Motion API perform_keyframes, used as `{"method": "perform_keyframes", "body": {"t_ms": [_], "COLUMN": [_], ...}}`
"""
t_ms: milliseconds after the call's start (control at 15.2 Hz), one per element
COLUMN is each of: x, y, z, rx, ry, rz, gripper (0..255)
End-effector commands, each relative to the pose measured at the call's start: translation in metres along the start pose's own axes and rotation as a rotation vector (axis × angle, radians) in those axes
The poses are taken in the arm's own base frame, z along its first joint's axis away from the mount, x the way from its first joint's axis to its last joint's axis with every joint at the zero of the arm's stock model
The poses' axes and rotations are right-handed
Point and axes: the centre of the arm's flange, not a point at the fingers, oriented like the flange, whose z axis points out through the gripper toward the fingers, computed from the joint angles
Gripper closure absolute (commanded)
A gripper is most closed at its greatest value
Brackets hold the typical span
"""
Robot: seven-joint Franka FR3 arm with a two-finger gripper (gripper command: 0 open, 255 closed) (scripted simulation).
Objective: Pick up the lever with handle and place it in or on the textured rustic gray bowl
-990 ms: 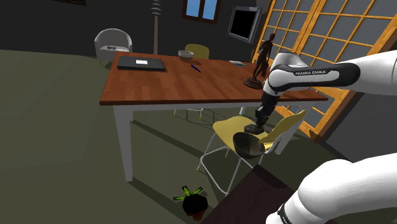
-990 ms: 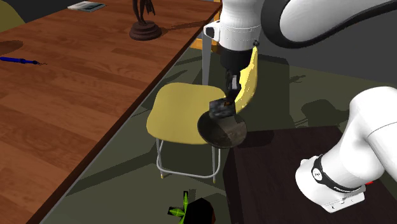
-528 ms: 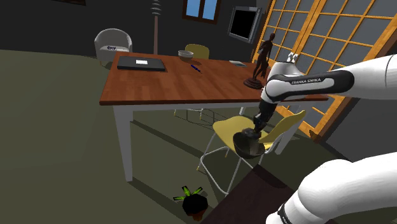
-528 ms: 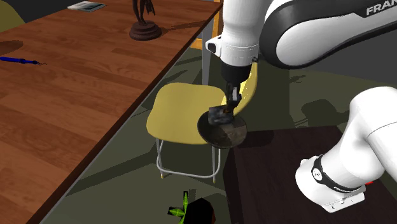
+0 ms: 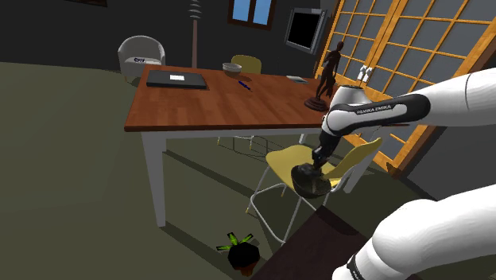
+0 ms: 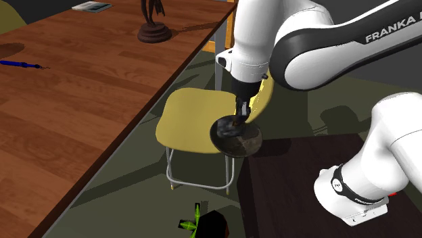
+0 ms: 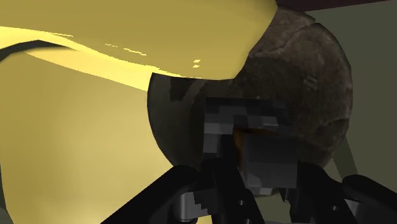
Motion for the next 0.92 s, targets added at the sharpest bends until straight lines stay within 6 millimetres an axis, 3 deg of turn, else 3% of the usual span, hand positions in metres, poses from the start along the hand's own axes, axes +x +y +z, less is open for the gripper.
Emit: {"method": "perform_keyframes", "body": {"t_ms": [0, 462, 528, 858], "x": [-0.0067, -0.0067, -0.0067, -0.0067], "y": [0.0016, 0.0016, 0.0024, 0.0016], "z": [0.0189, 0.0189, 0.0176, 0.0189], "rx": [0.011, 0.011, 0.011, 0.011], "ry": [-0.038, -0.038, -0.038, -0.038], "rz": [0.007, 0.007, 0.007, 0.007], "gripper": [255, 255, 0, 0]}}
